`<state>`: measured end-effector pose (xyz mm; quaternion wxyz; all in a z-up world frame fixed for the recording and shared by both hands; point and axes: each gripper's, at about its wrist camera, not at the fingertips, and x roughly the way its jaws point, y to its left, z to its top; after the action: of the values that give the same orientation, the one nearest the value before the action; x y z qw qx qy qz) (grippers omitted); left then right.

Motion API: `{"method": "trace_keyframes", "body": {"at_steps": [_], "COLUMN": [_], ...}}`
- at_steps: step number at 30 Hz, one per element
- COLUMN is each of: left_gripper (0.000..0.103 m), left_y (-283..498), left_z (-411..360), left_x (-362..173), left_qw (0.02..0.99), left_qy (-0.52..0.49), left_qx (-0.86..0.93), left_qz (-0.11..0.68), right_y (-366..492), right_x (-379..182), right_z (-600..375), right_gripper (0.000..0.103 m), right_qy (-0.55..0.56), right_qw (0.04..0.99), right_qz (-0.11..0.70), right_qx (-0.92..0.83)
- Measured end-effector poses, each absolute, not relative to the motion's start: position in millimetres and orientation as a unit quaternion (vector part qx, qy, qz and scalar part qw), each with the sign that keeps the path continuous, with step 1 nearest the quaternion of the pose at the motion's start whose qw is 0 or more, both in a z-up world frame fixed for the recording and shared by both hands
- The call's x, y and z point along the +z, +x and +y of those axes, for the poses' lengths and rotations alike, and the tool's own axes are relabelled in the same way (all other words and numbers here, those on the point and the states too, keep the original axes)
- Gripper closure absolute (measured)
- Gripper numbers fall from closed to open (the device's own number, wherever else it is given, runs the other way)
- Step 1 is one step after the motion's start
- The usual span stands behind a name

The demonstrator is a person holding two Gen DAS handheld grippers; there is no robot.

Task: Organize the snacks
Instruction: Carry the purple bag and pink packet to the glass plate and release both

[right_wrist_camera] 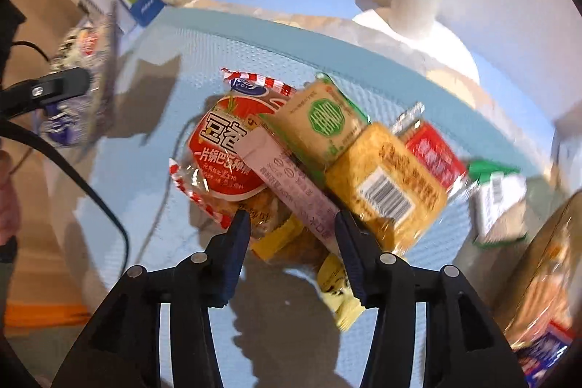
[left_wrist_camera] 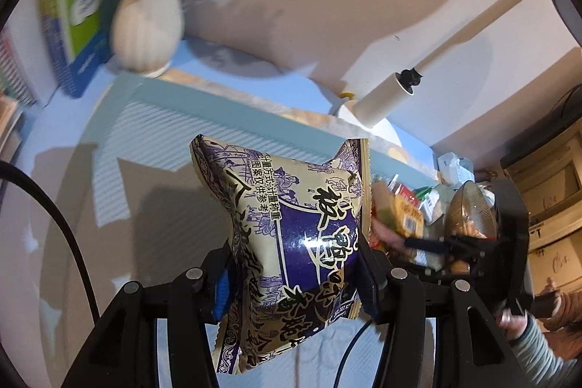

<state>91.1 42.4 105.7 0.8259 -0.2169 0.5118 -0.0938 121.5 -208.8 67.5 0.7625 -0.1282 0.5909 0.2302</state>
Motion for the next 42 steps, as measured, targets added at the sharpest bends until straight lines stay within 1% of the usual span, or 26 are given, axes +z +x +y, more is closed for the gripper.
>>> {"method": "trace_keyframes", "body": {"at_steps": [1,4,5,7,10,11,12,14,19,23,25,26,27,28,34,39,41,42], "left_gripper": [0.05,0.05,0.05,0.05,0.05,0.05,0.05,0.05,0.05,0.05,0.05,0.05,0.05,0.05,0.05,0.05,0.05,0.05], "left_y": [86.3,73.4,69.3,63.0,57.8,56.8,57.3,59.6,71.0,78.0,80.3,80.8,81.1,81.1,76.6,73.0,72.1,71.6], "left_z": [46.8,57.4,60.2,63.5,64.3,63.6,62.5,59.0,39.4,18.9,12.2,9.4,7.4,6.1,10.5,21.5,23.5,24.6], "left_x": [105.4,105.4,105.6,106.3,109.1,110.6,111.3,111.1,111.2,117.0,118.2,118.1,117.2,115.9,107.4,103.4,103.7,104.0], "left_qw": [0.826,0.826,0.826,0.826,0.828,0.829,0.829,0.829,0.827,0.829,0.829,0.829,0.828,0.826,0.819,0.816,0.816,0.817], "left_qy": [-0.22,-0.228,-0.231,-0.234,-0.228,-0.225,-0.224,-0.224,-0.213,-0.193,-0.187,-0.185,-0.184,-0.184,-0.181,-0.189,-0.188,-0.187], "left_qx": [-0.089,-0.075,-0.072,-0.067,-0.067,-0.07,-0.072,-0.078,-0.1,-0.121,-0.127,-0.13,-0.132,-0.132,-0.129,-0.121,-0.119,-0.118], "left_qz": [0.512,0.51,0.509,0.508,0.508,0.508,0.507,0.506,0.51,0.51,0.511,0.512,0.513,0.515,0.528,0.533,0.533,0.533], "right_y": [123.4,132.0,138.5,148.6,146.6,142.0,139.3,127.8,112.0,106.9,102.2,100.3,97.1,92.6,75.0,78.8,79.4,79.3], "right_x": [66.6,62.8,60.9,57.5,61.1,63.4,65.3,77.0,96.9,94.9,90.4,87.4,82.8,77.4,41.7,27.2,26.5,27.3], "right_z": [-208.0,-208.4,-207.5,-208.6,-208.8,-209.0,-208.6,-210.5,-221.8,-233.9,-242.1,-243.7,-245.8,-246.1,-229.8,-215.6,-213.9,-212.7], "right_gripper": [0.055,0.06,0.068,0.078,0.082,0.088,0.091,0.091,0.091,0.09,0.089,0.084,0.075,0.074,0.074,0.075,0.079,0.085], "right_qy": [-0.132,-0.13,-0.126,-0.102,-0.094,-0.097,-0.1,-0.102,-0.052,-0.018,0.017,0.033,0.051,0.063,0.057,0.046,0.045,0.042], "right_qw": [0.761,0.765,0.768,0.774,0.781,0.78,0.78,0.787,0.794,0.791,0.782,0.778,0.771,0.765,0.752,0.762,0.769,0.773], "right_qz": [0.593,0.591,0.589,0.593,0.589,0.589,0.589,0.578,0.567,0.574,0.585,0.59,0.598,0.604,0.634,0.63,0.623,0.619], "right_qx": [0.228,0.223,0.217,0.195,0.184,0.185,0.187,0.19,0.215,0.214,0.214,0.214,0.215,0.214,0.171,0.142,0.132,0.129]}}
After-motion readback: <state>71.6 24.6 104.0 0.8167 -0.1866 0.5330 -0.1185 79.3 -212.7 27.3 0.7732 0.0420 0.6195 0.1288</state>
